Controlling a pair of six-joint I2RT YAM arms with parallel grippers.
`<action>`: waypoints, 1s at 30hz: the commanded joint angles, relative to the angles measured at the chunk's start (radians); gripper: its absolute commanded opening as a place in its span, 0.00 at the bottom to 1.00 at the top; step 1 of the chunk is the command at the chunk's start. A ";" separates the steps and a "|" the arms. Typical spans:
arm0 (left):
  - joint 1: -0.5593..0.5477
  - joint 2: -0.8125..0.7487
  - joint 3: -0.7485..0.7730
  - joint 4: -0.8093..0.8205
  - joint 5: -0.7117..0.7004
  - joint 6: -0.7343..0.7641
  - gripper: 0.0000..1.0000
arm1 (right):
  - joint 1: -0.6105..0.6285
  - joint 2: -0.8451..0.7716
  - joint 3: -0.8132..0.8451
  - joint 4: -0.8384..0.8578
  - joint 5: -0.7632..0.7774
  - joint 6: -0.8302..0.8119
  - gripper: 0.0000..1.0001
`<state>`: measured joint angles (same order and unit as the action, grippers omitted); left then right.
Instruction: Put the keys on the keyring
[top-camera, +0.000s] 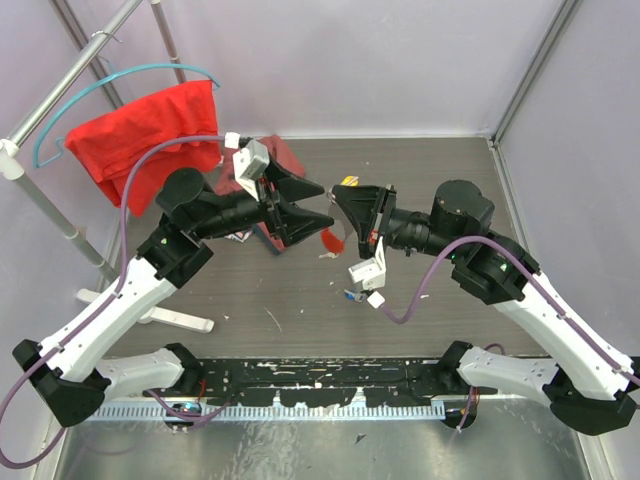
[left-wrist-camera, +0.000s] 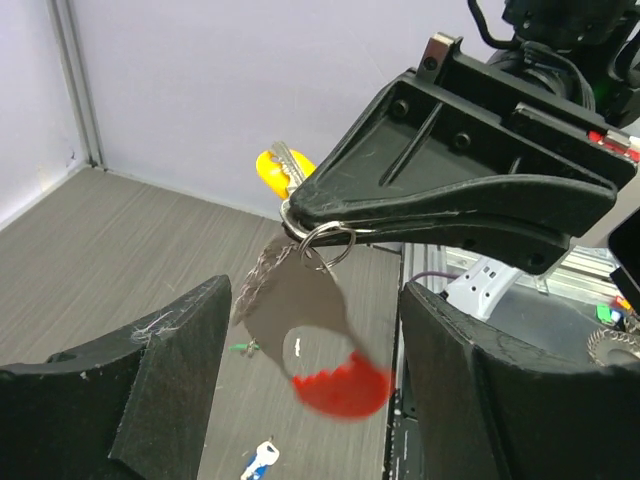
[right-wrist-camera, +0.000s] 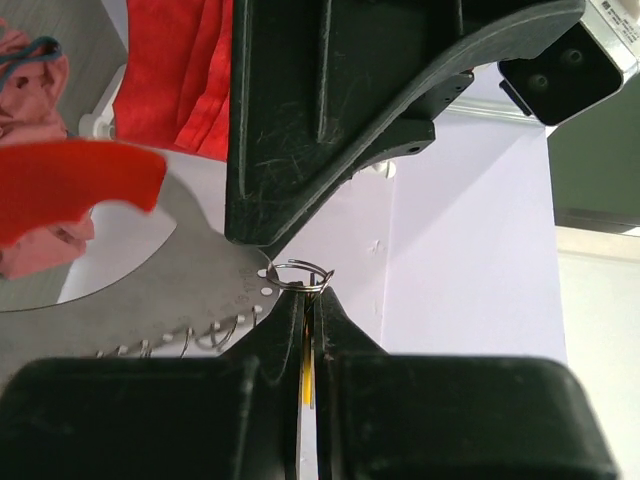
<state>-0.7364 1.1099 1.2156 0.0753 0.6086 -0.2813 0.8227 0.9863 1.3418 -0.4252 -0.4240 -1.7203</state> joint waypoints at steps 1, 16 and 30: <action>-0.014 -0.004 0.006 0.082 -0.039 0.014 0.75 | 0.002 -0.006 0.033 0.101 0.008 -0.029 0.01; -0.017 -0.082 -0.084 0.211 -0.027 0.109 0.68 | 0.002 -0.028 0.042 0.101 -0.041 -0.051 0.01; -0.018 -0.101 -0.048 0.304 0.178 0.005 0.53 | 0.002 -0.061 0.074 0.054 -0.138 -0.081 0.01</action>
<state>-0.7498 1.0088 1.1255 0.3397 0.7513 -0.2211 0.8227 0.9508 1.3598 -0.4152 -0.5198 -1.7775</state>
